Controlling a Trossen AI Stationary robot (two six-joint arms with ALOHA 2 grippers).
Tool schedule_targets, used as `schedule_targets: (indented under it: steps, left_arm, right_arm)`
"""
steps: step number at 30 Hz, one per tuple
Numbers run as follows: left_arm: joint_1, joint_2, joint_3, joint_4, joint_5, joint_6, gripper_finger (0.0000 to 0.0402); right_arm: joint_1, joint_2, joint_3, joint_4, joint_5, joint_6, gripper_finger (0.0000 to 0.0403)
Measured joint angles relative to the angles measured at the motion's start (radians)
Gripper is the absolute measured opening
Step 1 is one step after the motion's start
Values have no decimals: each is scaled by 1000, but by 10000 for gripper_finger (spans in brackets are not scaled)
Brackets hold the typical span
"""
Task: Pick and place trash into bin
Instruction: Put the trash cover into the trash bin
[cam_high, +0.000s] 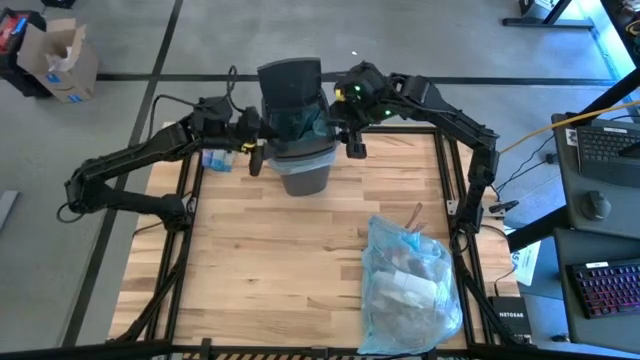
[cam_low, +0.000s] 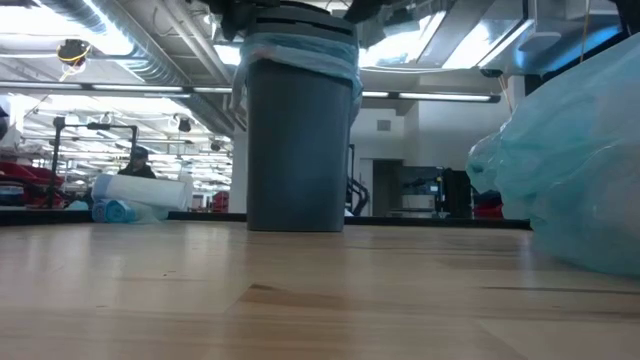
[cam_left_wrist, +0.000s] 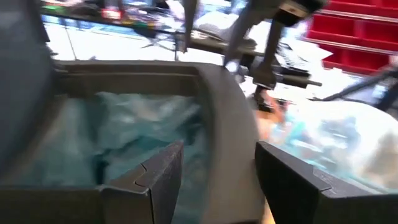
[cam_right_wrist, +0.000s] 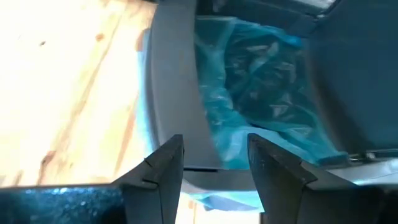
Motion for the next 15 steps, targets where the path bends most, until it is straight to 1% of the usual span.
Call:
schedule_targets:
  steps: [3, 9, 13, 15]
  left_arm:
    - [-12, 2, 0, -23, 36, 0, 194]
    - [-14, 9, 3, -52, 43, -15, 194]
    - [-23, 13, 0, -44, 120, -28, 194]
    - [-28, 13, 0, -51, 134, -30, 194]
  right_arm:
    - [11, -2, 0, -24, -21, -8, 169]
    - [10, 0, 1, -112, -47, -10, 169]
    - [9, 1, 1, -126, -120, -8, 169]
    - [10, 0, 1, -129, -137, -7, 169]
